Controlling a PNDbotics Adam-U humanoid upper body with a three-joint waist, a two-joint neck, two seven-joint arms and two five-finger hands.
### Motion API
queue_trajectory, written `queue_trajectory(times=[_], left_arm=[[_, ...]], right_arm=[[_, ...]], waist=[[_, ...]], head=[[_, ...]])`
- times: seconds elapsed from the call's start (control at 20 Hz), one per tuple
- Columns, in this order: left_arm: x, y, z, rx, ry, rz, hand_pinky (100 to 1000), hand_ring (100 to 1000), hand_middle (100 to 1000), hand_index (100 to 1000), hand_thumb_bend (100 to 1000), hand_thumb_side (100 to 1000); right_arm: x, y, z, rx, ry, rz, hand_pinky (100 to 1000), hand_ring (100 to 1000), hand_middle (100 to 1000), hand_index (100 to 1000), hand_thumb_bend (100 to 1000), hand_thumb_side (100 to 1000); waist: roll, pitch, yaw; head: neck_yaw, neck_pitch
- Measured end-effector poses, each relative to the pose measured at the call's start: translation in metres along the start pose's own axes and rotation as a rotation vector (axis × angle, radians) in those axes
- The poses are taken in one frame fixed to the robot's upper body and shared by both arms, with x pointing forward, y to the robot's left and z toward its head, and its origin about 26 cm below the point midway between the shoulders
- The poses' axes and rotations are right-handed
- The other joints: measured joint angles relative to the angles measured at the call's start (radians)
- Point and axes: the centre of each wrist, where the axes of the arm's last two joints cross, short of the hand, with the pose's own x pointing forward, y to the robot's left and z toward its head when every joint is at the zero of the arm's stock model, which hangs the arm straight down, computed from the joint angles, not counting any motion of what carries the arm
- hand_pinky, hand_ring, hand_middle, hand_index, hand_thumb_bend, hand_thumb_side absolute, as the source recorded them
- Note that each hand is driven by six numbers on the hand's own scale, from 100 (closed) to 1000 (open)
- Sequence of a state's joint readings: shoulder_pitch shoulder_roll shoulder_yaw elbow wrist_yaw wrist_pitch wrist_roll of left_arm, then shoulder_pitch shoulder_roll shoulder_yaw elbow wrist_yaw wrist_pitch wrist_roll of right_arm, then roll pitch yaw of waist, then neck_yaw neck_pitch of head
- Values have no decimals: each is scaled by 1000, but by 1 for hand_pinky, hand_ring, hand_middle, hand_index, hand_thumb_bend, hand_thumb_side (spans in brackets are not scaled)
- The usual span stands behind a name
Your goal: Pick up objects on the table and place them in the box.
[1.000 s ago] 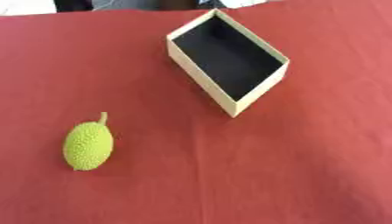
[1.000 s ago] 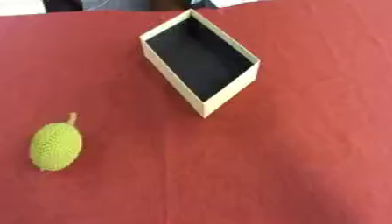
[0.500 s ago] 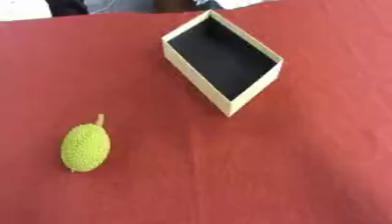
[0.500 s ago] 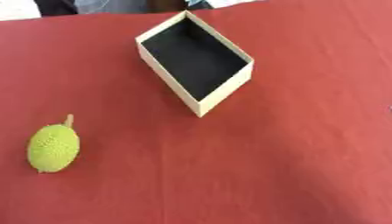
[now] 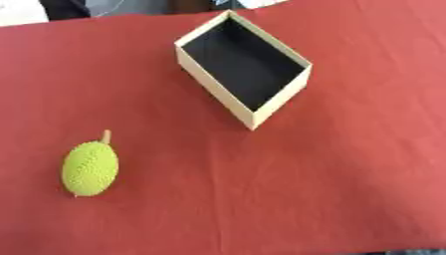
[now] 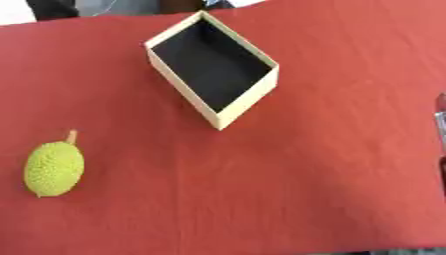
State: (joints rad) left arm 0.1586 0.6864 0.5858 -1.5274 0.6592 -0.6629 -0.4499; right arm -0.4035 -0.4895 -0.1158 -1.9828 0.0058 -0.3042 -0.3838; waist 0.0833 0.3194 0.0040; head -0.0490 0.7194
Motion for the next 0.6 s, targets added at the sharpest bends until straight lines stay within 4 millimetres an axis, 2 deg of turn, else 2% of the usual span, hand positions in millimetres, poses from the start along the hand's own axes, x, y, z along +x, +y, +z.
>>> queue_trajectory(times=[0.25,0.6], left_arm=[[10,15,-11,-145,72,-41,735,732,722,839,100,773],[18,20,-50,-302,71,-92,739,746,745,857,100,792]], right_arm=[[0,0,-1,11,-3,3,818,777,539,751,100,616],[0,0,-1,21,-3,1,818,776,539,751,100,611]], waist=[[4,-2,-3],[3,-6,-1]], head=[[-8,0],[-13,0]])
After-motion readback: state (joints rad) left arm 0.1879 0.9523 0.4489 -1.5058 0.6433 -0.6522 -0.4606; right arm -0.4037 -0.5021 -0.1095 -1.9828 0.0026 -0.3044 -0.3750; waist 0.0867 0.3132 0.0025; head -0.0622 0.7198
